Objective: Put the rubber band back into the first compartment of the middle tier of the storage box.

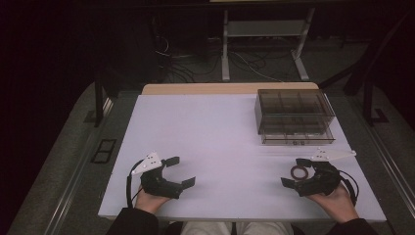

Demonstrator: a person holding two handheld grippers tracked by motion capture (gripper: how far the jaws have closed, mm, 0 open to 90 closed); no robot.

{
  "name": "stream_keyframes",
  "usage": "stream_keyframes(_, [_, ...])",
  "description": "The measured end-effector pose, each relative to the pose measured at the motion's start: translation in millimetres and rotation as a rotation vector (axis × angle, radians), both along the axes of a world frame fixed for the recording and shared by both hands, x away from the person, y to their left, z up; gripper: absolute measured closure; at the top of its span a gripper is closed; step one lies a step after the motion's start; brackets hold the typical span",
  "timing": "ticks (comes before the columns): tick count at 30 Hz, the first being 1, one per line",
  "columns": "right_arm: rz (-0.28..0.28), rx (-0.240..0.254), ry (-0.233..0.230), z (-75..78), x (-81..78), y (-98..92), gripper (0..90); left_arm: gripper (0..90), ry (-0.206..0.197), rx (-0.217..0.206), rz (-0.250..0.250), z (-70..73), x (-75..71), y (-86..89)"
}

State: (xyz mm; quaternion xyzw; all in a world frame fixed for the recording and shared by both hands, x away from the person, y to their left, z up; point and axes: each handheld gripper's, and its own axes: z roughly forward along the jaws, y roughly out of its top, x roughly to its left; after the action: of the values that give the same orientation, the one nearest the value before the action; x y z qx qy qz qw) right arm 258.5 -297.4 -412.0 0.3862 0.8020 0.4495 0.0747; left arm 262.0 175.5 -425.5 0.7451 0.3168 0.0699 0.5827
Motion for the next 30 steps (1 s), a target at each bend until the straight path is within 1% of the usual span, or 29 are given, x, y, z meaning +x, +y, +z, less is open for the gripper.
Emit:
stream_keyframes(5, [-0.004,-0.003,0.012,1.9,0.1,-2.1,0.2,0.0,0.001,0.000,-0.002,0.0,0.1,0.2])
stream_keyframes(15, [-0.004,-0.033,0.020,7.0,1.1,-10.4,0.2,0.0,0.001,0.005,-0.006,-0.3,0.1,-0.4])
stream_keyframes(17, [-0.002,-0.041,0.017,7.5,1.6,-12.2,0.2,0.0,0.000,0.007,-0.006,-0.2,0.0,-0.3])
stream_keyframes(30, [0.005,-0.101,0.048,8.9,2.8,-22.2,0.2,0.0,0.006,0.008,-0.008,-0.6,-0.3,-1.0])
